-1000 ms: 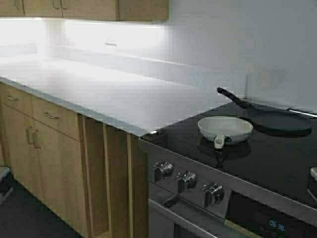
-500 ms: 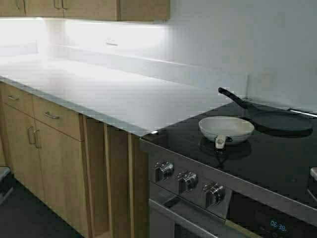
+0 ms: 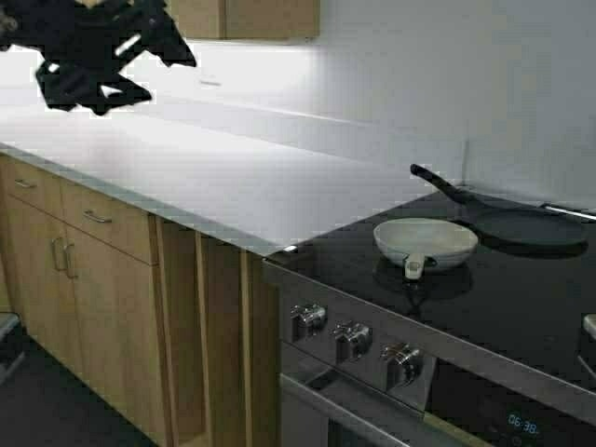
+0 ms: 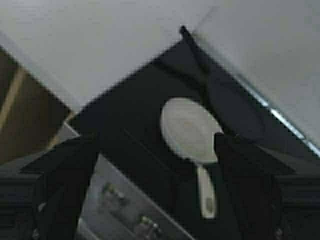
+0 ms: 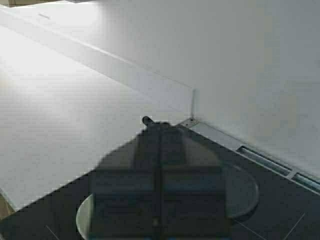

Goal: Wash the pan

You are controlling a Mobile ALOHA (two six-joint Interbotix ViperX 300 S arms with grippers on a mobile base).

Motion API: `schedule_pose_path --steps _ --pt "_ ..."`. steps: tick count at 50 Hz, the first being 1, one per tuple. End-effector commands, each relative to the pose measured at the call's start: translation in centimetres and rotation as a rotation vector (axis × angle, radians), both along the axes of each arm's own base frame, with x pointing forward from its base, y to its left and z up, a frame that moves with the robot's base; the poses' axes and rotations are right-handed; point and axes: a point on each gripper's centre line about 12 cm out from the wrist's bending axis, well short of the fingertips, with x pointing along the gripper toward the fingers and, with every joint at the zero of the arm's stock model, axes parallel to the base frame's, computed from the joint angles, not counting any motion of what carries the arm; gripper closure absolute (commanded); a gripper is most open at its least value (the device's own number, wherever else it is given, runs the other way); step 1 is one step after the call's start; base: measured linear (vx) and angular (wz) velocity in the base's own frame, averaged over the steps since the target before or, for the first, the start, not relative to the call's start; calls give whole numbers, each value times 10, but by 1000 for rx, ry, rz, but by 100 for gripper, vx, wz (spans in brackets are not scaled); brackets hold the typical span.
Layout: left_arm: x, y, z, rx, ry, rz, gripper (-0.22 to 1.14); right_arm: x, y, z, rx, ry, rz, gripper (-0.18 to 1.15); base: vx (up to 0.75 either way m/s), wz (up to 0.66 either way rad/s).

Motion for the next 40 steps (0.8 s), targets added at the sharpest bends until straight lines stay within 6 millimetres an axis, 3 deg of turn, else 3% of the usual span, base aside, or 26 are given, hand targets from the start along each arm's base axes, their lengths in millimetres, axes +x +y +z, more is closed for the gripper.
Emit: schedule_pose_path --steps 1,17,26,40 --pt "20 -22 -23 -85 19 -85 -9 2 0 8 -4 -18 2 91 0 0" --pt "85 -73 -111 -404 207 -208 -9 2 0 6 -7 -12 3 91 0 0" --pt "108 -104 -156 -543 308 -249 -9 2 1 6 -10 -12 3 91 0 0" --pt "129 -156 -193 -619 356 -310 -9 2 1 5 -12 -6 4 91 0 0"
